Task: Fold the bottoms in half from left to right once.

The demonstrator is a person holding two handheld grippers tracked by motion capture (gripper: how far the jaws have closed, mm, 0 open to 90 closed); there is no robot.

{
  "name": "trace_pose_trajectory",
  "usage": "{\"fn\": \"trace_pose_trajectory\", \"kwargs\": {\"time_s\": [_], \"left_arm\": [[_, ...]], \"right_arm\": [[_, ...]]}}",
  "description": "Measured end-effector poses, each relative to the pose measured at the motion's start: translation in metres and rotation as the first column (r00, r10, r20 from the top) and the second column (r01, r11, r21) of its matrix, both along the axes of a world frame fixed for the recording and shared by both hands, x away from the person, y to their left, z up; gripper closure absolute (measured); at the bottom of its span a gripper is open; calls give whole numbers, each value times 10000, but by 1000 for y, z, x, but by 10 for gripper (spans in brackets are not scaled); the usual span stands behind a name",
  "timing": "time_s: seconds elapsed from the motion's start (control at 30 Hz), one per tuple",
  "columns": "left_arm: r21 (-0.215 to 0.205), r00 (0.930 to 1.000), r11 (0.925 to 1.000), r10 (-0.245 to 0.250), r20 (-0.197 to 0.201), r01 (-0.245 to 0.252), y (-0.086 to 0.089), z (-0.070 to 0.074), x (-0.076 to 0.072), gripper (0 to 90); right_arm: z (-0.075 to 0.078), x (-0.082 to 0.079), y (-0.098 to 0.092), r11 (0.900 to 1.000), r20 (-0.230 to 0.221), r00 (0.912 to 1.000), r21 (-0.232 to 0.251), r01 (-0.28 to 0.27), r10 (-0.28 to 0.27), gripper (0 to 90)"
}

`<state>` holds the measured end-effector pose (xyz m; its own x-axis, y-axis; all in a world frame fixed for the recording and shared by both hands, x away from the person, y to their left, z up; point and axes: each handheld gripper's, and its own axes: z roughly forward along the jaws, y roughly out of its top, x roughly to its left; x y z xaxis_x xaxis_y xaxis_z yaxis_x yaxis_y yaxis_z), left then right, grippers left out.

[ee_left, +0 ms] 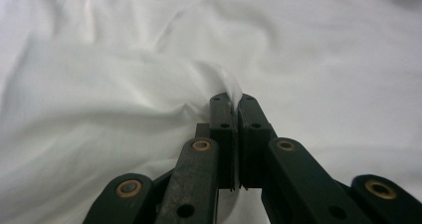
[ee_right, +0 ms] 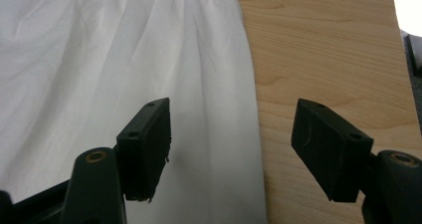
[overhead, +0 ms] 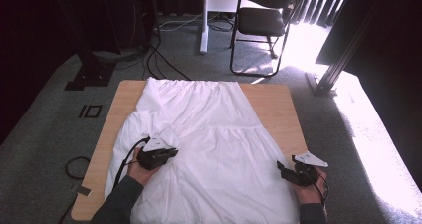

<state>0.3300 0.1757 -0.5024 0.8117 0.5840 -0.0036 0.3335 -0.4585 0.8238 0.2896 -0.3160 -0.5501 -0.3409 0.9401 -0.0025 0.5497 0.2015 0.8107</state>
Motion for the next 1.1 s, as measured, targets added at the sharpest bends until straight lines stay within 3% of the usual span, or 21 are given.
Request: {"fn": "trace_pose_trajectory", "kwargs": {"time_s": [0.13, 0.23, 0.43, 0.57, 0.67, 0.7, 0.77, 0.8, 0.87, 0.97, 1.07, 1.1], "left_arm": [[-500, 9983, 9973, -529, 228, 540, -26, 19, -5, 885], [-630, 9942, 9930, -966, 467, 994, -46, 29, -6, 886], [-1173, 9887, 9822, -1413, 509, 1464, -82, 37, -1, 887], [-995, 9844, 9796, -1708, 428, 1744, -107, 38, 1, 887], [-581, 9775, 9763, -2057, 477, 2083, -129, 42, 0, 887], [-581, 9775, 9763, -2057, 477, 2083, -129, 42, 0, 887], [-415, 9669, 9671, -2486, 574, 2511, -154, 50, 0, 886], [-415, 9669, 9671, -2486, 574, 2511, -154, 50, 0, 887], [-661, 9571, 9552, -2859, 473, 2886, -179, 54, 1, 886], [-617, 9426, 9410, -3301, 504, 3328, -203, 55, -3, 887], [-1075, 9296, 9234, -3669, 359, 3686, -223, 56, -7, 887], [-1288, 9232, 9144, -3830, 321, 3839, -229, 56, -9, 887]], "right_arm": [[-2, 1, -3, 10000, -131, 9999, -60, 20, -21, 315], [-6, 3, -3, 9999, -426, 9991, -136, -84, 78, 314], [-13, 7, 1, 9988, -818, 9965, -443, -206, 169, 314], [-15, 9, 1, 9993, -865, 9960, -289, -252, 226, 313], [-16, 11, 0, 9995, -901, 9956, -123, -282, 270, 312], [-16, 11, 0, 9995, -901, 9956, -123, -282, 270, 312], [-16, 11, 0, 9994, -874, 9957, -106, -327, 317, 310], [-16, 11, 0, 9994, -874, 9957, -106, -327, 317, 310], [-16, 11, 0, 9994, -872, 9957, -96, -334, 324, 309], [-16, 11, 0, 9994, -870, 9957, -78, -328, 320, 308], [-16, 11, 0, 9993, -870, 9956, -81, -356, 348, 305], [-16, 11, 0, 9993, -874, 9955, -83, -361, 353, 305]]}}
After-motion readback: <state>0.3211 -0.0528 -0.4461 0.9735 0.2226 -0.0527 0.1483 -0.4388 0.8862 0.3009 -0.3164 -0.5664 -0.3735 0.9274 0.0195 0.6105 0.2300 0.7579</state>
